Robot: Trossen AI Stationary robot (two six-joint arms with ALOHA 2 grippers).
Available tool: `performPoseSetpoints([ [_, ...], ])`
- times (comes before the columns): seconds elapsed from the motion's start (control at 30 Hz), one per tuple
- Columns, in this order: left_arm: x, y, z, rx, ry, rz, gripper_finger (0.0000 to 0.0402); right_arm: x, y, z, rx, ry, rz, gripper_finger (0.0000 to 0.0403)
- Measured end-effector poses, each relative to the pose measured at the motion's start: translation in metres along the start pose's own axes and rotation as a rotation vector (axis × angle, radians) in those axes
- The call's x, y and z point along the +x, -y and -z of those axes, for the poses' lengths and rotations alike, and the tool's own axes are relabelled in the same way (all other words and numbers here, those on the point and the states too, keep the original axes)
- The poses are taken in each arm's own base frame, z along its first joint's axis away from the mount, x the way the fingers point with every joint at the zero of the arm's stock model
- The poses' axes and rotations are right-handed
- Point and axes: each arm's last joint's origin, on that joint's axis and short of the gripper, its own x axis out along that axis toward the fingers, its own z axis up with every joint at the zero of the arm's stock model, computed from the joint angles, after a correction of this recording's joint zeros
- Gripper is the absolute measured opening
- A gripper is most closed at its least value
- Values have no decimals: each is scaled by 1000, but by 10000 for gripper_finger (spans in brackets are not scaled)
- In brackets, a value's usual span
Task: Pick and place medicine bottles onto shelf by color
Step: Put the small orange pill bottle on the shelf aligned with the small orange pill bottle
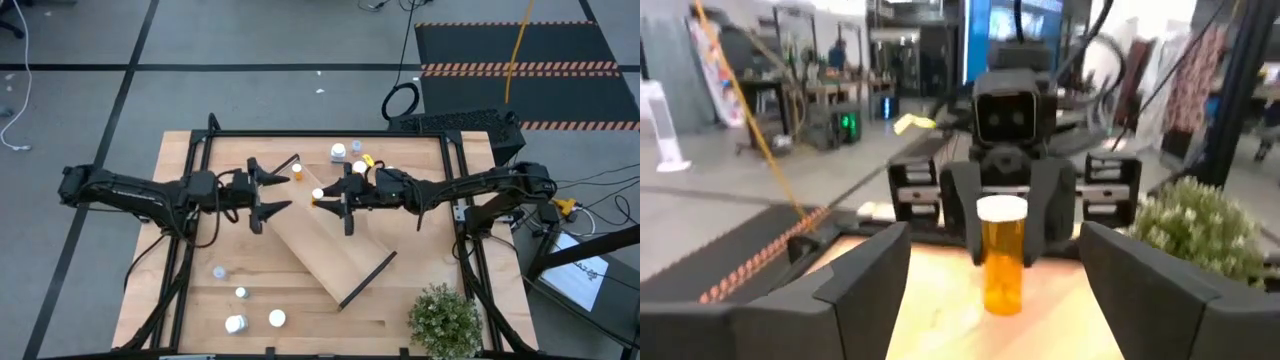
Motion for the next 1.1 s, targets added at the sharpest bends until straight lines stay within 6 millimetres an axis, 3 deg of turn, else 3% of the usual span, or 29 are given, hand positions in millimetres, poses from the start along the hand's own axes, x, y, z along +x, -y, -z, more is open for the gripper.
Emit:
performPoseSetpoints([
  [0.43,61,11,-13,142,-218,-37,312,0,5,7,-3,-71,22,102],
  [0.87,68,5,-8,152,-271,-64,274,0,5,12,-104,-127,24,102],
  [1.1,79,7,7,179,-315,0,257,-1,7,17,-152,-174,27,102],
])
